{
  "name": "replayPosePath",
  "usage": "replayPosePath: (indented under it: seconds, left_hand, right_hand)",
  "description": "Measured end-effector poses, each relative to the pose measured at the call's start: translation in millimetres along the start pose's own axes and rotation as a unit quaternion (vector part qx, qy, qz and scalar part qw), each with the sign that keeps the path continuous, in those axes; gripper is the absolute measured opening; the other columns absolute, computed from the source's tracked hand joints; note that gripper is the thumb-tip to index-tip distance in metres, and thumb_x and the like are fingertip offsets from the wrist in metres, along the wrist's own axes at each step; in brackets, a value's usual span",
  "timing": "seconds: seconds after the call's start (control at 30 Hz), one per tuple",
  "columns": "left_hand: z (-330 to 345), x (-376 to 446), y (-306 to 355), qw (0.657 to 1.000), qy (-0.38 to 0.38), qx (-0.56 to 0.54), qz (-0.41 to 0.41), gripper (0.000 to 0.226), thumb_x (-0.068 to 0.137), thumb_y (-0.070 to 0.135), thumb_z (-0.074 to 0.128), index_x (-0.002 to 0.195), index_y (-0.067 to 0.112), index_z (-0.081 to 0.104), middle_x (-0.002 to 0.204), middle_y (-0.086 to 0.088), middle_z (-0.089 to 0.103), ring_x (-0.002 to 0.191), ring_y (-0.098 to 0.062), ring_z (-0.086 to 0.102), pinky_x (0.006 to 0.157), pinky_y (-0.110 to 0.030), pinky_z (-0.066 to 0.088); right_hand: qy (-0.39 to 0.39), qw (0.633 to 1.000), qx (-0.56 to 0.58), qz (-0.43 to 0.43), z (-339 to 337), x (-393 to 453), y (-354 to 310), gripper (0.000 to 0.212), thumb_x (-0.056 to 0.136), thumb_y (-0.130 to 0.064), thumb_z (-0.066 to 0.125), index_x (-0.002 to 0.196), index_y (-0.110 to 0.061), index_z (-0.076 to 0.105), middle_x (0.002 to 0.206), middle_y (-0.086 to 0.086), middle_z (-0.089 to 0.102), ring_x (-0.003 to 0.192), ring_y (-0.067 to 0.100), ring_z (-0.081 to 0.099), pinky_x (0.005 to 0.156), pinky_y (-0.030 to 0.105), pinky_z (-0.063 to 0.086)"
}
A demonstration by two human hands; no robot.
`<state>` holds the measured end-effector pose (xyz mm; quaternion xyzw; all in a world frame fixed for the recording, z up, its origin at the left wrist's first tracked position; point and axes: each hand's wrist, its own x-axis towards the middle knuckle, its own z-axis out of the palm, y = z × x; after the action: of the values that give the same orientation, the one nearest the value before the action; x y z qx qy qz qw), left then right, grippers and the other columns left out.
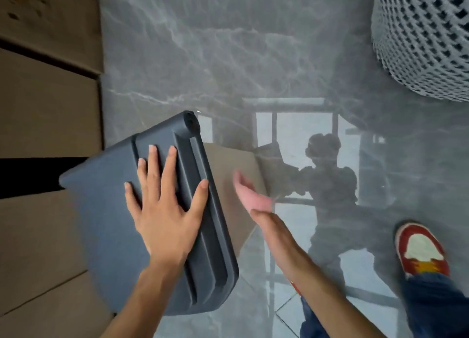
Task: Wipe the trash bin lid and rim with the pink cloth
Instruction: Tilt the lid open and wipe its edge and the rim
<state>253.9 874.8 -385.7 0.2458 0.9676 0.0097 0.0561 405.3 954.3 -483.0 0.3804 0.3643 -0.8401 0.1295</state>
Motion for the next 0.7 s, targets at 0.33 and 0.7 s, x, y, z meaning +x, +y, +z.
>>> replayPosePath:
  seconds: [0.33,0.7]
  left_hand:
    - [9.6,1.0,-3.3,0.999,0.021,-0.039,0.001,0.074,0.087,0.064,0.042,0.156,0.041,0.025,0.170,0.012,0.014,0.158,-0.009,0.007,0.127,-0.046,0.000]
    - [7.3,1.9,-2.1,0.999,0.020,-0.031,-0.004,0.073,0.089,0.064,0.041,0.156,0.038,0.027,0.169,0.011,0.014,0.158,-0.012,0.009,0.127,-0.050,0.003]
  right_hand:
    - [0.034,0.987,0.140,-0.069,27.6,72.5,81.6,0.059,0.109,-0.030,0.035,0.163,-0.036,0.011,0.166,-0.010,0.030,0.142,0.004,0.043,0.094,0.007,0.049]
    - [0.144,0.984,0.089,0.059,50.5,70.3,29.5,0.041,0.103,-0.059,0.040,0.108,-0.027,0.064,0.109,-0.002,0.072,0.103,0.011,0.069,0.064,0.008,0.046]
